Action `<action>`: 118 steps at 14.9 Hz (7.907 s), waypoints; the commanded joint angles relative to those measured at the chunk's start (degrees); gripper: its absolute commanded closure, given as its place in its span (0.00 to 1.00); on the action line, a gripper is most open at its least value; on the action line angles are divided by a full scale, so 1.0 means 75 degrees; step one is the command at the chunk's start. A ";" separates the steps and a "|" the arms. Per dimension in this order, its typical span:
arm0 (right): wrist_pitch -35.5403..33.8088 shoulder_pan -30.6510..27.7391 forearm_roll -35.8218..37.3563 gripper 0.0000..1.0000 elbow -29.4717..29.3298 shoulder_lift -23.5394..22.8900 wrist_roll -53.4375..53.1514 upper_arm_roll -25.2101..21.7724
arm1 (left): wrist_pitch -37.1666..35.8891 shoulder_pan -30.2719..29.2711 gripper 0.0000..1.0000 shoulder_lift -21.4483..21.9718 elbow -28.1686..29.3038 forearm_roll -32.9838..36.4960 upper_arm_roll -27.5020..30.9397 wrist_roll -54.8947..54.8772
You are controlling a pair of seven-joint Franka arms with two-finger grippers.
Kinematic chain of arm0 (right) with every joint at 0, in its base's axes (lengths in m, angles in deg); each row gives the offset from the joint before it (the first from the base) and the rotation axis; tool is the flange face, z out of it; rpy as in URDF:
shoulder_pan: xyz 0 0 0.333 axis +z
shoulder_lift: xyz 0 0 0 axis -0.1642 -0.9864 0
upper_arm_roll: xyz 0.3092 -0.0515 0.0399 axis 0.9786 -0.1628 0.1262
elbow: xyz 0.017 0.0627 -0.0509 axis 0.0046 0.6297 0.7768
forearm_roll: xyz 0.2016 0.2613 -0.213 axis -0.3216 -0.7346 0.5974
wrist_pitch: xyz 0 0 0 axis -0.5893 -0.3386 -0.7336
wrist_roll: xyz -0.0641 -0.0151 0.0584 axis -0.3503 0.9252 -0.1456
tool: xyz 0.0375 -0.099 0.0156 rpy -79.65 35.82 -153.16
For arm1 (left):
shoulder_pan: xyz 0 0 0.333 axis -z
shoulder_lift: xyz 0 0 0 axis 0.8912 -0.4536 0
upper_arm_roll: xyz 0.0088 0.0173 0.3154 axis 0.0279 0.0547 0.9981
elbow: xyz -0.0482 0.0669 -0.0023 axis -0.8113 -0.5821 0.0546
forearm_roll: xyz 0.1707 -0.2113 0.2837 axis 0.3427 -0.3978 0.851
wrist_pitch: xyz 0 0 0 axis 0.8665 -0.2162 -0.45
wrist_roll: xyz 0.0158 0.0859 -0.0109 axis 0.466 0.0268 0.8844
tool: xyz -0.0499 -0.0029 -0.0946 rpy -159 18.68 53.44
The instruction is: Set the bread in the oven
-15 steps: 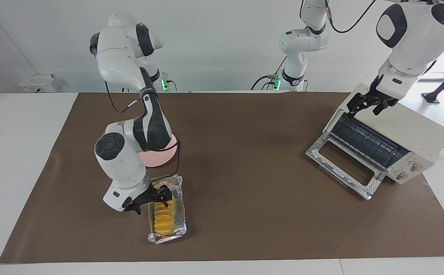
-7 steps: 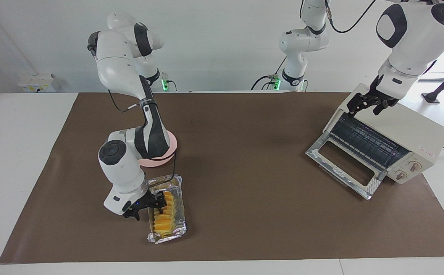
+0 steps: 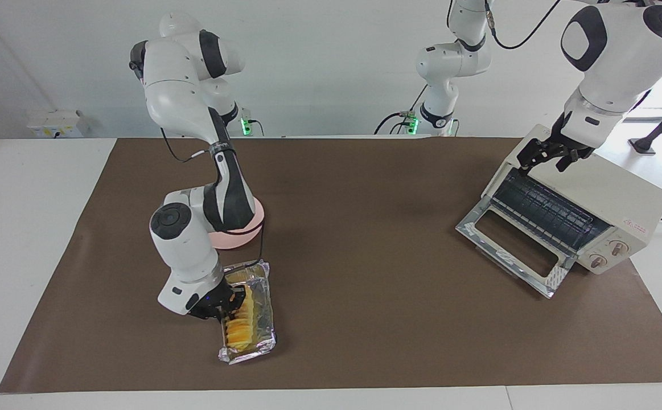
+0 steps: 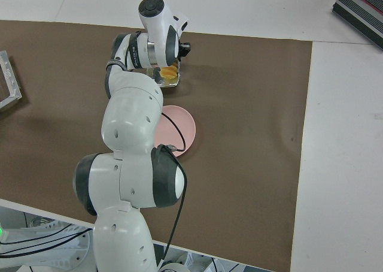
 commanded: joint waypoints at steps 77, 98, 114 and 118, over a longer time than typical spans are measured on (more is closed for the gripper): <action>-0.4880 -0.1151 -0.0452 0.00 0.3080 0.6503 -0.0042 -0.0032 | 0.2402 0.4790 0.00 -0.1686 0.0746 0.0303 -0.0027 0.3718; -0.5420 -0.1116 -0.0299 0.00 0.3127 0.6562 -0.0077 -0.0008 | 0.3704 0.4966 0.29 -0.2424 0.1720 0.0749 -0.0015 0.3576; -0.5420 -0.1116 -0.0299 0.00 0.3127 0.6562 -0.0077 -0.0008 | 0.3611 0.4920 1.00 -0.2389 0.1744 0.0900 0.0183 0.3635; -0.5420 -0.1116 -0.0299 0.00 0.3127 0.6562 -0.0077 -0.0008 | 0.2699 0.4896 1.00 -0.2400 0.0797 0.0901 0.0488 0.3611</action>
